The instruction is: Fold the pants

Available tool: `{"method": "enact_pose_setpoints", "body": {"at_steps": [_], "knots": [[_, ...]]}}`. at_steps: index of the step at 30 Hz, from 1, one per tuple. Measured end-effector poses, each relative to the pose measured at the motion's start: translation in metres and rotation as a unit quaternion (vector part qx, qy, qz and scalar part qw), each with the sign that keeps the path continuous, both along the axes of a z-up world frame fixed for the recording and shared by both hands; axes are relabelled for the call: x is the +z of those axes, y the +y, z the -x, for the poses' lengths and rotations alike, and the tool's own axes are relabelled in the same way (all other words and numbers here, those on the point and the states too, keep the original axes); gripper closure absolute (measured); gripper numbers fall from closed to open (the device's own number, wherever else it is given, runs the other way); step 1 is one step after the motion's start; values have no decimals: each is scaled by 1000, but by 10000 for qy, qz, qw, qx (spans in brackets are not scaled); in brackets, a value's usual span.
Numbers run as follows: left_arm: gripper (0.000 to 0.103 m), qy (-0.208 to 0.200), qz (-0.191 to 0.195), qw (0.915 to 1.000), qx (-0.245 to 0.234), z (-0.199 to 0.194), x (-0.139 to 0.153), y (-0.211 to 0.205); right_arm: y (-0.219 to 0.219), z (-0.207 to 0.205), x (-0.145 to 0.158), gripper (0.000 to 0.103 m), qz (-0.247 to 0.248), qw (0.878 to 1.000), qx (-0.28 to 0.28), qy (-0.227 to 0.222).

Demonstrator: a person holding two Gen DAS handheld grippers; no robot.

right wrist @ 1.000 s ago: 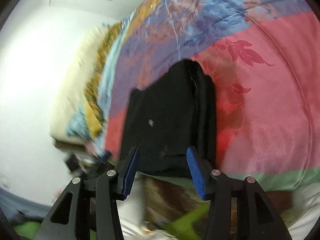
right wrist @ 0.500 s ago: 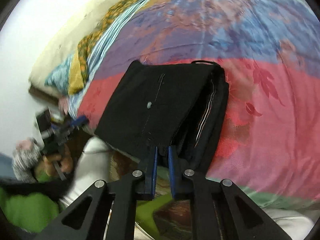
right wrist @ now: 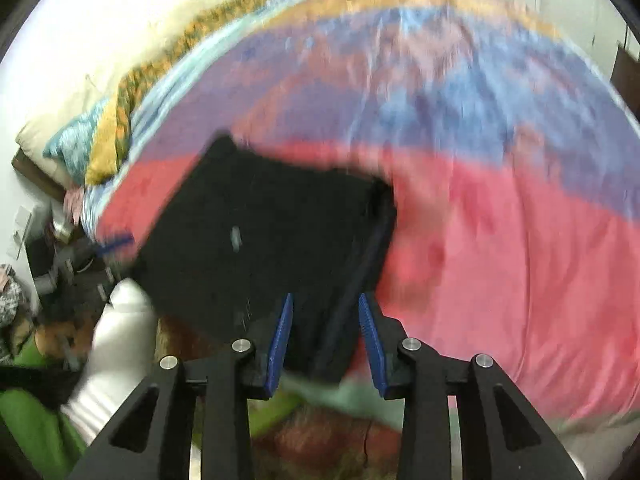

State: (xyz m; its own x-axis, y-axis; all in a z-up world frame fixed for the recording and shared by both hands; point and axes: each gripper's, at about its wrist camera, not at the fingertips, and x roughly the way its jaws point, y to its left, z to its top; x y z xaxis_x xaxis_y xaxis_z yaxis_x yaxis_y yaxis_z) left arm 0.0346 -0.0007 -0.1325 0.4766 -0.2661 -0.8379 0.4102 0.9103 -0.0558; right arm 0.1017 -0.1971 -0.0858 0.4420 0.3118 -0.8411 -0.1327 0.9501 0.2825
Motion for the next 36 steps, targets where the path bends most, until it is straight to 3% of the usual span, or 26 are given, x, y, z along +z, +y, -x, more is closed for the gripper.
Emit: {"method": "enact_pose_setpoints", "body": {"at_steps": [3,6,10,12,15,23,33,34,36], "knots": [[39,-20,-123,9999,-49,4,-4,-6,16,-22,8,68,-169,9981,42,-591],[39,-48,-150,9999,-51,6,-4,-6,40,-42,-4,68,-203,9952,206,-931],[38,-36,-106,9999,-100,6,-5,-8,56,-60,-51,69,225,9973,350,-602],[38,-41,-89,9998,-192,7,-6,-11,54,-61,-70,77,546,9970,253,-490],[37,-97,-192,9995,-246,9,-7,-16,47,-61,-84,77,527,9981,85,-310],[36,-79,-138,9996,-235,7,-6,-16,41,-59,-85,77,558,9979,51,-322],[34,-55,-125,9997,-209,6,-9,-15,44,-46,-64,73,584,9977,72,-322],[34,-54,-122,9997,-209,6,-9,-15,44,-44,-59,71,576,9977,54,-341],[34,-52,-118,9997,-211,6,-9,-15,44,-38,-49,58,549,9977,28,-405]]}}
